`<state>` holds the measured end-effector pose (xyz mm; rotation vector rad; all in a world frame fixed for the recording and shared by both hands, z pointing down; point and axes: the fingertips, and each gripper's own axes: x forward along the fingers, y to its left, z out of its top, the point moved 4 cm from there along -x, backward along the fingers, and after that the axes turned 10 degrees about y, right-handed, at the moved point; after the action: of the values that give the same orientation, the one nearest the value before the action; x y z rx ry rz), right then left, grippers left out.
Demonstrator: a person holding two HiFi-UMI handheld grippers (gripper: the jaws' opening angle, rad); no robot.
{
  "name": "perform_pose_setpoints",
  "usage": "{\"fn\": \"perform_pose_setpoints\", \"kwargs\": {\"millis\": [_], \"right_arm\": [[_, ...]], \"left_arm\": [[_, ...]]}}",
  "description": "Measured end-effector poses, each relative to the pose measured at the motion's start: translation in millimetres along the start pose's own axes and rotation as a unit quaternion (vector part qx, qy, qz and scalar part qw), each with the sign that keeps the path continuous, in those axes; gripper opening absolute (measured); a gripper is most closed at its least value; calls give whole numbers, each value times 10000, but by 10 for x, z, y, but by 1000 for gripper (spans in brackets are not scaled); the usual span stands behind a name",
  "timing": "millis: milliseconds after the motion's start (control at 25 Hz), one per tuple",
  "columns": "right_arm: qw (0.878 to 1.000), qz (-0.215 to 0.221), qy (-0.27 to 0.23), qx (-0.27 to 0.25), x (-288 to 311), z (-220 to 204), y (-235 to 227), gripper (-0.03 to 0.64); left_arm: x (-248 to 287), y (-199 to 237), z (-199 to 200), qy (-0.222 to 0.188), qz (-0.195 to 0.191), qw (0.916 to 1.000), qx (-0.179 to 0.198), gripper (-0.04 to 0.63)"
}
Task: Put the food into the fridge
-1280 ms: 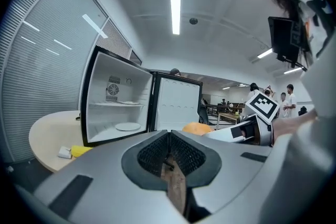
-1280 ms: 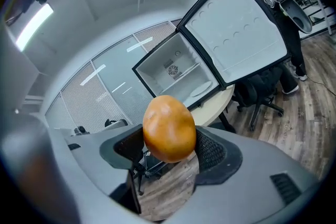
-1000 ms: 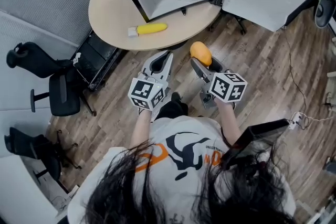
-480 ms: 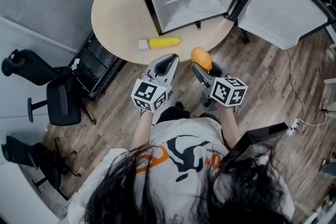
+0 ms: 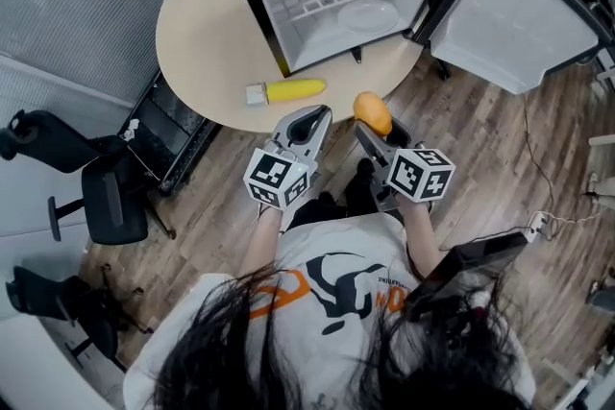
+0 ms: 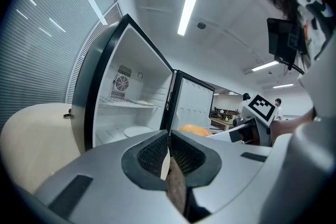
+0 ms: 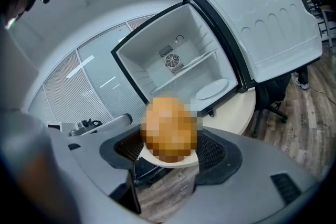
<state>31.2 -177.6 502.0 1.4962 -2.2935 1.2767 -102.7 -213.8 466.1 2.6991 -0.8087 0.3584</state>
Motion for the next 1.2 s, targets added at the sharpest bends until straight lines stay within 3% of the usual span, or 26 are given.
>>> {"fn": "perform_pose_setpoints", "kwargs": {"millis": [560,1200], "right_arm": [[9994,145,238,-191,327,573,-432,305],[9976,-34,583,-367,967,1222,-1357,305]], "left_arm": [[549,272,244,-37,296,9995,-118,12],[1229,424,457,205,509,9985,-58,12]]}}
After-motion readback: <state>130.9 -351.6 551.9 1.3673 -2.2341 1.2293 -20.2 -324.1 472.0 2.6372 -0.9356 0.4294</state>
